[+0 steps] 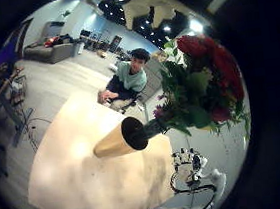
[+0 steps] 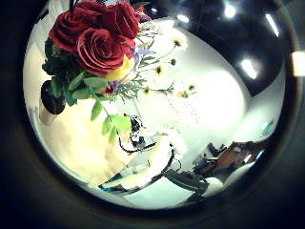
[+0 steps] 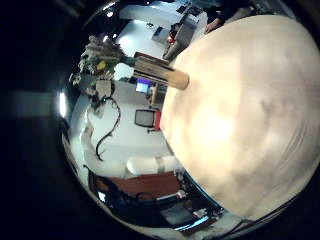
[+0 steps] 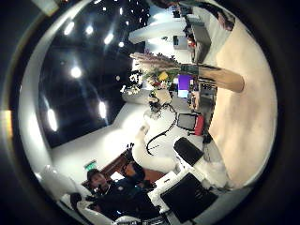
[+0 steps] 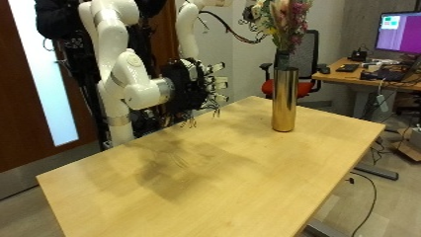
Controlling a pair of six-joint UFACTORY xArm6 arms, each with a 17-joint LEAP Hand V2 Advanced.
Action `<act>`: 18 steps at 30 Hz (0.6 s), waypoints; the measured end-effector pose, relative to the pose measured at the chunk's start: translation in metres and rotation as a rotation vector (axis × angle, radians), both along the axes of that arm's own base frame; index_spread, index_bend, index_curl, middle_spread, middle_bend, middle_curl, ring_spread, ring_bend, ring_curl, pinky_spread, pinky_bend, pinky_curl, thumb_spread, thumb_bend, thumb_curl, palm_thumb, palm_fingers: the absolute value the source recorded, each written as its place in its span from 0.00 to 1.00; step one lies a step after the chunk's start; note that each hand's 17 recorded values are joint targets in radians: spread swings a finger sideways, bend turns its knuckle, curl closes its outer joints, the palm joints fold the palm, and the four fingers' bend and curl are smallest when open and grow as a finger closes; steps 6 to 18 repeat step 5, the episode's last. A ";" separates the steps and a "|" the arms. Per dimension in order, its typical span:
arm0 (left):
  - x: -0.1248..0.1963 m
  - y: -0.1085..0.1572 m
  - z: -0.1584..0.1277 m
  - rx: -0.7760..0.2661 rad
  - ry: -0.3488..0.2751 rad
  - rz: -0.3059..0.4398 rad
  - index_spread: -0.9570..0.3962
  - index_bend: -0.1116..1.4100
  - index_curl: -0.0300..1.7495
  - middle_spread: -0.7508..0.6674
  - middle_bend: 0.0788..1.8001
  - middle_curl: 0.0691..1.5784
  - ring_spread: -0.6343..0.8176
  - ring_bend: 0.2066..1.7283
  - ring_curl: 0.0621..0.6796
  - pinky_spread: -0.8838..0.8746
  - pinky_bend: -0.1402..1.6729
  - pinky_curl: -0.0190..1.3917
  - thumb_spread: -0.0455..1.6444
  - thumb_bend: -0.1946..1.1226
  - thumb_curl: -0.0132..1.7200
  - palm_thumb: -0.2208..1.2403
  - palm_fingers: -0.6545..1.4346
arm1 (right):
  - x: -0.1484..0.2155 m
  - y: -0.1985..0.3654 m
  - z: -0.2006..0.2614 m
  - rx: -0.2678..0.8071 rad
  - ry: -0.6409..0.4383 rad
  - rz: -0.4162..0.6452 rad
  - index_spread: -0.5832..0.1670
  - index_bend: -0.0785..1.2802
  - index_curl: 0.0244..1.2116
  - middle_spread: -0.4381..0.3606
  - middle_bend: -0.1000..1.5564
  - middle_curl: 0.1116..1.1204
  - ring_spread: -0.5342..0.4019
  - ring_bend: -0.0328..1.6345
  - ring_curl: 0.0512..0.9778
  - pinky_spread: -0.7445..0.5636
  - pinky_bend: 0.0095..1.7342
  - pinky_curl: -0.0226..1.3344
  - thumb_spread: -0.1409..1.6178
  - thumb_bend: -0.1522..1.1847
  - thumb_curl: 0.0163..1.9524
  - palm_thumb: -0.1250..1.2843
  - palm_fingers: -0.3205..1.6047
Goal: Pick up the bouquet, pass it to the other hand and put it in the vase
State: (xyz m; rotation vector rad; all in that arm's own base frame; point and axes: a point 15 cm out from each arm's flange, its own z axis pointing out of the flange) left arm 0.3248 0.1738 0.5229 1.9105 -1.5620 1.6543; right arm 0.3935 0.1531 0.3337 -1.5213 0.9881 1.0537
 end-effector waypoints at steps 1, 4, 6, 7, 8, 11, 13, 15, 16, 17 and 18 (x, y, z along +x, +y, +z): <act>-0.006 -0.003 -0.005 -0.004 0.014 -0.002 0.83 0.16 0.13 0.93 0.05 0.09 0.85 0.16 0.22 0.83 0.21 0.22 0.50 0.12 0.19 0.33 0.26 | -0.001 0.000 0.000 0.003 0.002 0.002 0.31 0.19 0.22 0.68 0.16 0.15 0.76 0.20 0.23 0.83 0.22 0.25 0.63 0.09 0.22 0.63 0.17; -0.018 -0.009 -0.020 0.002 0.054 -0.002 0.83 0.16 0.13 0.92 0.05 0.08 0.85 0.15 0.23 0.83 0.21 0.23 0.50 0.12 0.19 0.33 0.26 | -0.001 -0.001 0.000 0.006 0.004 0.003 0.30 0.19 0.23 0.68 0.17 0.15 0.76 0.20 0.23 0.83 0.22 0.25 0.63 0.10 0.22 0.63 0.17; -0.021 -0.010 -0.024 0.007 0.064 -0.002 0.83 0.16 0.13 0.92 0.05 0.08 0.85 0.15 0.23 0.83 0.21 0.23 0.50 0.12 0.19 0.33 0.26 | -0.001 -0.001 0.000 0.007 0.003 0.004 0.30 0.19 0.23 0.68 0.17 0.15 0.76 0.20 0.23 0.83 0.22 0.25 0.64 0.10 0.22 0.64 0.17; -0.021 -0.010 -0.024 0.007 0.064 -0.002 0.83 0.16 0.13 0.92 0.05 0.08 0.85 0.15 0.23 0.83 0.21 0.23 0.50 0.12 0.19 0.33 0.26 | -0.001 -0.001 0.000 0.007 0.003 0.004 0.30 0.19 0.23 0.68 0.17 0.15 0.76 0.20 0.23 0.83 0.22 0.25 0.64 0.10 0.22 0.64 0.17; -0.021 -0.010 -0.024 0.007 0.064 -0.002 0.83 0.16 0.13 0.92 0.05 0.08 0.85 0.15 0.23 0.83 0.21 0.23 0.50 0.12 0.19 0.33 0.26 | -0.001 -0.001 0.000 0.007 0.003 0.004 0.30 0.19 0.23 0.68 0.17 0.15 0.76 0.20 0.23 0.83 0.22 0.25 0.64 0.10 0.22 0.64 0.17; -0.021 -0.010 -0.024 0.007 0.064 -0.002 0.83 0.16 0.13 0.92 0.05 0.08 0.85 0.15 0.23 0.83 0.21 0.23 0.50 0.12 0.19 0.33 0.26 | -0.001 -0.001 0.000 0.007 0.003 0.004 0.30 0.19 0.23 0.68 0.17 0.15 0.76 0.20 0.23 0.83 0.22 0.25 0.64 0.10 0.22 0.64 0.17; -0.021 -0.010 -0.024 0.007 0.064 -0.002 0.83 0.16 0.13 0.92 0.05 0.08 0.85 0.15 0.23 0.83 0.21 0.23 0.50 0.12 0.19 0.33 0.26 | -0.001 -0.001 0.000 0.007 0.003 0.004 0.30 0.19 0.23 0.68 0.17 0.15 0.76 0.20 0.23 0.83 0.22 0.25 0.64 0.10 0.22 0.64 0.17; -0.021 -0.010 -0.024 0.007 0.064 -0.002 0.83 0.16 0.13 0.92 0.05 0.08 0.85 0.15 0.23 0.83 0.21 0.23 0.50 0.12 0.19 0.33 0.26 | -0.001 -0.001 0.000 0.007 0.003 0.004 0.30 0.19 0.23 0.68 0.17 0.15 0.76 0.20 0.23 0.83 0.22 0.25 0.64 0.10 0.22 0.64 0.17; -0.021 -0.010 -0.024 0.007 0.064 -0.002 0.83 0.16 0.13 0.92 0.05 0.08 0.85 0.15 0.23 0.83 0.21 0.23 0.50 0.12 0.19 0.33 0.26 | -0.001 -0.001 0.000 0.007 0.003 0.004 0.30 0.19 0.23 0.68 0.17 0.15 0.76 0.20 0.23 0.83 0.22 0.25 0.64 0.10 0.22 0.64 0.17; -0.021 -0.010 -0.024 0.007 0.064 -0.002 0.83 0.16 0.13 0.92 0.05 0.08 0.85 0.15 0.23 0.83 0.21 0.23 0.50 0.12 0.19 0.33 0.26 | -0.001 -0.001 0.000 0.007 0.003 0.004 0.30 0.19 0.23 0.68 0.17 0.15 0.76 0.20 0.23 0.83 0.22 0.25 0.64 0.10 0.22 0.64 0.17; -0.021 -0.010 -0.024 0.007 0.064 -0.002 0.83 0.16 0.13 0.92 0.05 0.08 0.85 0.15 0.23 0.83 0.21 0.23 0.50 0.12 0.19 0.33 0.26 | -0.001 -0.001 0.000 0.007 0.003 0.004 0.30 0.19 0.23 0.68 0.17 0.15 0.76 0.20 0.23 0.83 0.22 0.25 0.64 0.10 0.22 0.64 0.17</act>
